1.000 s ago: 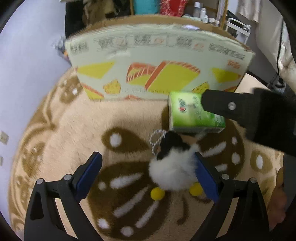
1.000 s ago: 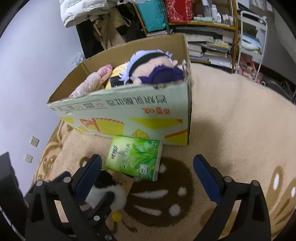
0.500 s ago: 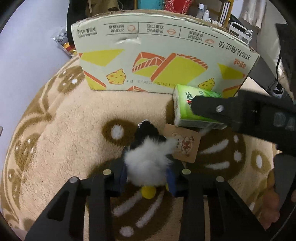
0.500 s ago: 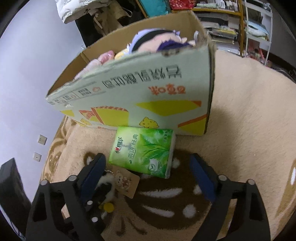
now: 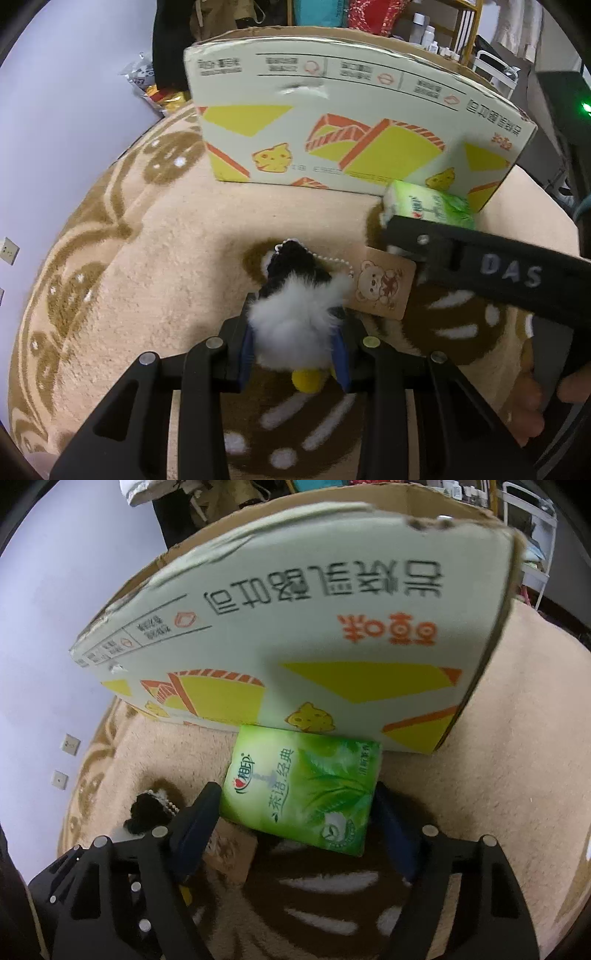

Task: Organize soft objects
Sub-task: 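Grasp the pom-pom keychain with the left gripper while the right gripper grasps the green tissue pack, then lift the keychain and tissue pack and carry both over the box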

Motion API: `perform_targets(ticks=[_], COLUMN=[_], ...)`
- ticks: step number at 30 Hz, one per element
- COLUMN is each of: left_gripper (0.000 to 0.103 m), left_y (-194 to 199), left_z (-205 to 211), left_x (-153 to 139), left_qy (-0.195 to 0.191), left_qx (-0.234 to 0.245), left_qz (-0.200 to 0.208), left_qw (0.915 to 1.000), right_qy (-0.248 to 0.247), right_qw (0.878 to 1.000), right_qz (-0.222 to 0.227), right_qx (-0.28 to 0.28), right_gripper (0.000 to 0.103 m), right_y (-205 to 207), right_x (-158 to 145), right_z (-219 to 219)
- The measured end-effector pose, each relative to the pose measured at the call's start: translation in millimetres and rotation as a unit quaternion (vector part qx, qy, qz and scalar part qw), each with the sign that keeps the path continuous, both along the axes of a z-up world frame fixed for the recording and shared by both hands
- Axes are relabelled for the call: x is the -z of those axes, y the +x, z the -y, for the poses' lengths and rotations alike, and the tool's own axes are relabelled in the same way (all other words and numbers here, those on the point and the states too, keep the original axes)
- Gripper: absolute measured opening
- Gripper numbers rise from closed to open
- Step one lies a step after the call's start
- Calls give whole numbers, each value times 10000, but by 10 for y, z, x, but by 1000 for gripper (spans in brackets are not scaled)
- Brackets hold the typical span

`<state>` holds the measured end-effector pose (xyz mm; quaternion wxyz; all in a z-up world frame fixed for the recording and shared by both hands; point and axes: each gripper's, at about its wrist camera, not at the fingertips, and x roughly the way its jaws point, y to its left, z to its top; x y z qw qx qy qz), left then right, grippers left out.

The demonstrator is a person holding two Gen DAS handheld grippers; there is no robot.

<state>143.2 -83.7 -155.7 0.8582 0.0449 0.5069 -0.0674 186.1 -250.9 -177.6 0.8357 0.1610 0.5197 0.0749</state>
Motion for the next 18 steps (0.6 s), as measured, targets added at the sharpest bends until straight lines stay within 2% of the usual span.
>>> perform_targets(ticks=[10, 18], left_gripper=[33, 33], left_y=[34, -89], left_z=[-208, -289], left_x=[-113, -343], left_qy=[76, 167], left_qx=[-338, -371], left_qz=[83, 379], left_qw=[9994, 9985], right_qy=[-425, -535], right_qw=[9990, 9974], right_qz=[107, 466], right_qx=[5, 121], right_gripper=[81, 81], right_y=[-149, -417], right_x=[-134, -486], right_z=[13, 83])
